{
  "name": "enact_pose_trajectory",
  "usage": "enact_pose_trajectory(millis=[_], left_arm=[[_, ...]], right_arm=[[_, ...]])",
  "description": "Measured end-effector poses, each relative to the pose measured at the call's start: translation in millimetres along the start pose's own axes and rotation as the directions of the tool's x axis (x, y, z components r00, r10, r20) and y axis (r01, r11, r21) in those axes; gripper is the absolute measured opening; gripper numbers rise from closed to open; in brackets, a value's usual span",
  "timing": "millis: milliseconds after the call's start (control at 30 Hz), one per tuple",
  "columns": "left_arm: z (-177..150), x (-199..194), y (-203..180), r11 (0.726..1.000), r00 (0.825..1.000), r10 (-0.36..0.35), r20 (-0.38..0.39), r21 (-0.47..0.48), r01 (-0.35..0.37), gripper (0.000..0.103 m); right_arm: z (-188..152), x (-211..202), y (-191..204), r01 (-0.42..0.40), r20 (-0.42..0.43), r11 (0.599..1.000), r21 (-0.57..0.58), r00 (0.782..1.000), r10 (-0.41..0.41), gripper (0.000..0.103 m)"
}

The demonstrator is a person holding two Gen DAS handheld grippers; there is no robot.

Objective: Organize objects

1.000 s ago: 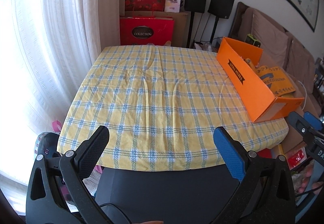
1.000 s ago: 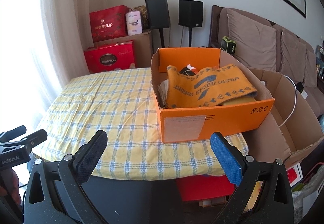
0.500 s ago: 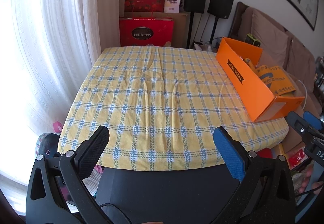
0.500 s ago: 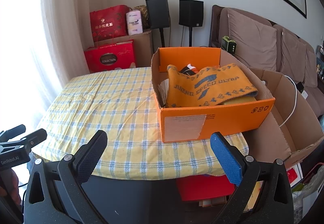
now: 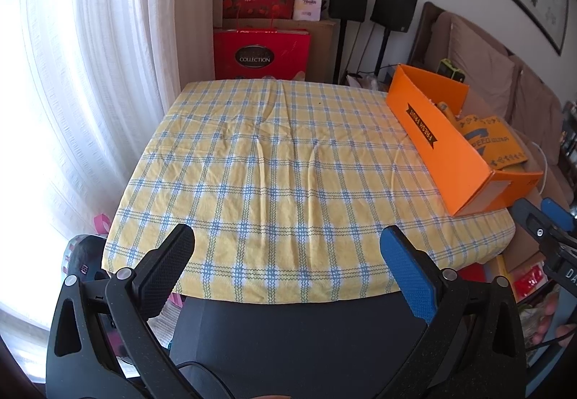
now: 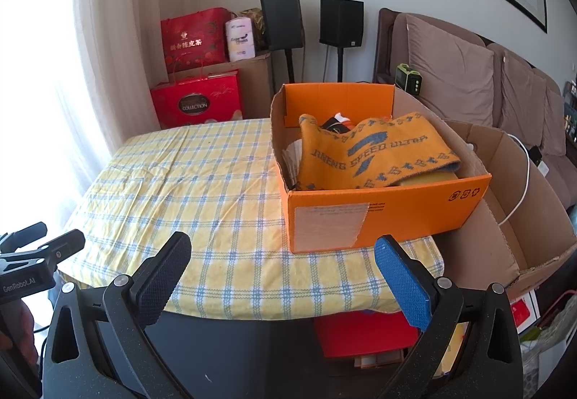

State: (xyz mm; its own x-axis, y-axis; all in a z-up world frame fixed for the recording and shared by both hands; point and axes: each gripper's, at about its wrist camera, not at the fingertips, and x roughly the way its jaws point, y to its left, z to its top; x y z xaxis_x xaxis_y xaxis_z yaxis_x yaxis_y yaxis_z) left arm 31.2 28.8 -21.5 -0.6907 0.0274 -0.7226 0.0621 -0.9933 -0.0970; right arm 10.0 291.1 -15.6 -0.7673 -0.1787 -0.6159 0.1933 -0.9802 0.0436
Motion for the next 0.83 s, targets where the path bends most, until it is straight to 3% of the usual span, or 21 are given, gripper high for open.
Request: enact_pose_trajectory(millis=[833], left_arm=[[-1.4,1.1,1.3,1.000,1.000,0.006,-0.001,0.003,-0.006,0.103]], right_arm=[[-0.1,0.0,0.9,-0.001,-0.001,1.000,-0.002,1.000,0.001,0.103]])
